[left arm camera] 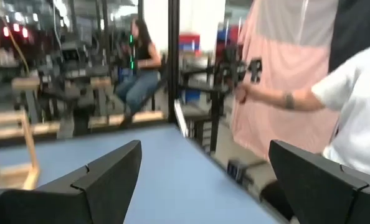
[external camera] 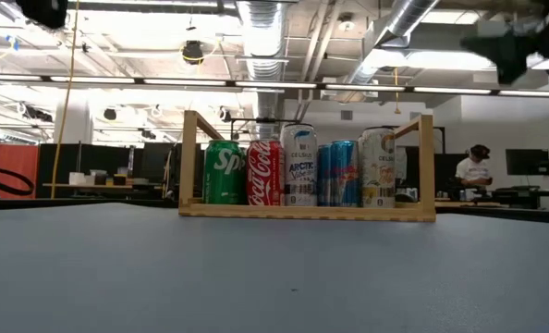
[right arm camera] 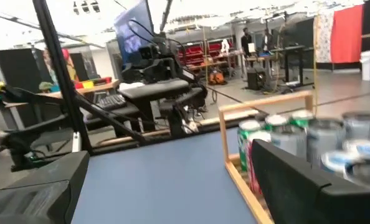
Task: Place canned beverage on shelf
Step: Return to Home Position
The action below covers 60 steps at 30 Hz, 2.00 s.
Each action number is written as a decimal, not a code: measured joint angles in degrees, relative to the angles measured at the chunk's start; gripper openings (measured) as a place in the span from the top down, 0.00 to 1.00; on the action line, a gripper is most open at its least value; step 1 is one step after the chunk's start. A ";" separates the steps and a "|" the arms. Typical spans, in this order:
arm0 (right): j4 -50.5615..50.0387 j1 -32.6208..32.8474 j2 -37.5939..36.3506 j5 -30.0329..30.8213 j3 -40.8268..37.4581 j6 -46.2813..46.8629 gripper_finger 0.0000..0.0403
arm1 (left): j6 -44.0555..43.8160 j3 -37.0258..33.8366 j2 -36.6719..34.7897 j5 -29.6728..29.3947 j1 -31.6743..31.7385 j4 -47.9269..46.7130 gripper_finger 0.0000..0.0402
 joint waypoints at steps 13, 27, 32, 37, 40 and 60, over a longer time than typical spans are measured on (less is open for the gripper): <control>9.12 -2.63 -0.40 2.65 -13.29 3.63 0.32 | -2.48 -11.64 -0.11 0.60 0.09 4.53 0.15; 8.35 -4.92 -0.70 0.73 -13.34 2.45 0.32 | -3.98 -23.42 0.21 -3.71 0.15 18.82 0.15; 8.13 -4.94 -0.76 -1.61 -13.36 1.27 0.32 | -4.90 -23.45 0.00 -5.13 0.15 18.99 0.15; 8.11 -5.15 -0.75 -2.20 -13.38 0.40 0.32 | -6.00 -23.47 0.01 -9.72 0.20 19.99 0.15; 8.11 -5.60 -0.75 -2.22 -13.40 -0.38 0.32 | -4.56 -23.51 0.00 -9.92 0.20 19.77 0.15; 8.65 -5.55 -0.75 -2.20 -13.45 -2.13 0.32 | -5.45 -23.62 0.02 -11.29 0.20 19.61 0.15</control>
